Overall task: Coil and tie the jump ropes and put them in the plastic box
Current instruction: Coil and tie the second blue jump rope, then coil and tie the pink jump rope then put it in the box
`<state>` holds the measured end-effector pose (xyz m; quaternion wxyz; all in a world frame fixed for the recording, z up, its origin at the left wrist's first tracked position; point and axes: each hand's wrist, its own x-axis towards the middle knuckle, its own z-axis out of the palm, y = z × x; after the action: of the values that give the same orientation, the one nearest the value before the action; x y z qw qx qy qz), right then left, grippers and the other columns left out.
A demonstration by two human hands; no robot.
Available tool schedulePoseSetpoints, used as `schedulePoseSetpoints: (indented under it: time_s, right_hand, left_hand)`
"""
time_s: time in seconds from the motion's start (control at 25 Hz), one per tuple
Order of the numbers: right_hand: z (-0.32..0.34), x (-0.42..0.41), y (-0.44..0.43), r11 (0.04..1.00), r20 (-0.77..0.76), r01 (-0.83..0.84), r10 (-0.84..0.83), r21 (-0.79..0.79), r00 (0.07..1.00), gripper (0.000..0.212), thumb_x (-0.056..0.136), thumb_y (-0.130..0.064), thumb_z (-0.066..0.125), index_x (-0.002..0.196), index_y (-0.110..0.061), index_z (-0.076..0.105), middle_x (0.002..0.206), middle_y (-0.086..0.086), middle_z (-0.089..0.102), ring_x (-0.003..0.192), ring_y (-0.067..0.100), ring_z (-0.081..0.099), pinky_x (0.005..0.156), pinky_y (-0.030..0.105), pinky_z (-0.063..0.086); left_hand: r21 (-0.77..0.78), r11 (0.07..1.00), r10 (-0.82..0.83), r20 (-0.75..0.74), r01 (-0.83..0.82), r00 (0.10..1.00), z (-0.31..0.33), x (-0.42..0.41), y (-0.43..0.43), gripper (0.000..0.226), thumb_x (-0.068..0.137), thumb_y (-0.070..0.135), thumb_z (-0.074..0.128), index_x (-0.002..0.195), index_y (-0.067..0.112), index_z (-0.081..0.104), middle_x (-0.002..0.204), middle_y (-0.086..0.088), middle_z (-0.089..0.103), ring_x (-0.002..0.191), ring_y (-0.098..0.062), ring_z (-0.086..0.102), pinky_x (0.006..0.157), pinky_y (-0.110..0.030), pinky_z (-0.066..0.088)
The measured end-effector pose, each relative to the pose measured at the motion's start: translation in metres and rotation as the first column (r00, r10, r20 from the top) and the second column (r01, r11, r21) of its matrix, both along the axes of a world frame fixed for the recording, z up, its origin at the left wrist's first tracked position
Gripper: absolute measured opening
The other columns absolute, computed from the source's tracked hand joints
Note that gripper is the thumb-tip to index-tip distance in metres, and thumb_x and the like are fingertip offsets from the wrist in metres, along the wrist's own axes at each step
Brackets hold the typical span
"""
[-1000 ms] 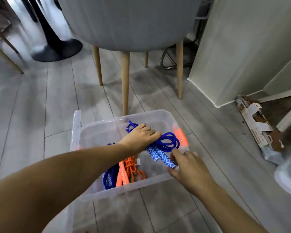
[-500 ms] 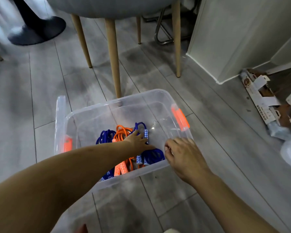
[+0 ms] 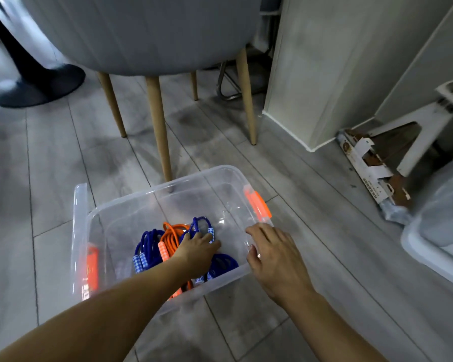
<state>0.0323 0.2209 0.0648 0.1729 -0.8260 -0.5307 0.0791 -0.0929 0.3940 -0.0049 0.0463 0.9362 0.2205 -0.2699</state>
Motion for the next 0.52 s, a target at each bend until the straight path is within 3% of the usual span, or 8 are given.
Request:
schedulePoseSetpoints:
  time_s: [0.2,0.52]
  right_hand:
    - [0.027,0.009,-0.026,0.996,0.016,0.084,-0.084,-0.011,0.996,0.050,0.094,-0.027,0.053,0.143,-0.027,0.046,0.146,-0.007,0.047,0.127,0.013,0.049,0.109,0.031,0.040]
    - [0.111,0.028,-0.107,0.970,0.123,0.240,-0.243,0.044,0.962,0.049,0.095,-0.028,0.051,0.143,-0.029,0.043,0.142,-0.008,0.046,0.125,0.016,0.047,0.105,0.031,0.037]
  left_hand:
    - [-0.089,0.979,0.201,0.291,-0.183,0.935,0.057,0.011,-0.023,0.032,0.095,0.031,0.048,0.127,0.024,0.053,0.132,-0.001,0.052,0.122,-0.028,0.050,0.100,-0.044,0.037]
    - [-0.106,0.994,0.058,0.630,0.012,0.774,0.170,0.037,-0.115,0.038,0.096,0.031,0.046,0.134,0.033,0.050,0.139,0.011,0.047,0.127,-0.019,0.046,0.105,-0.038,0.034]
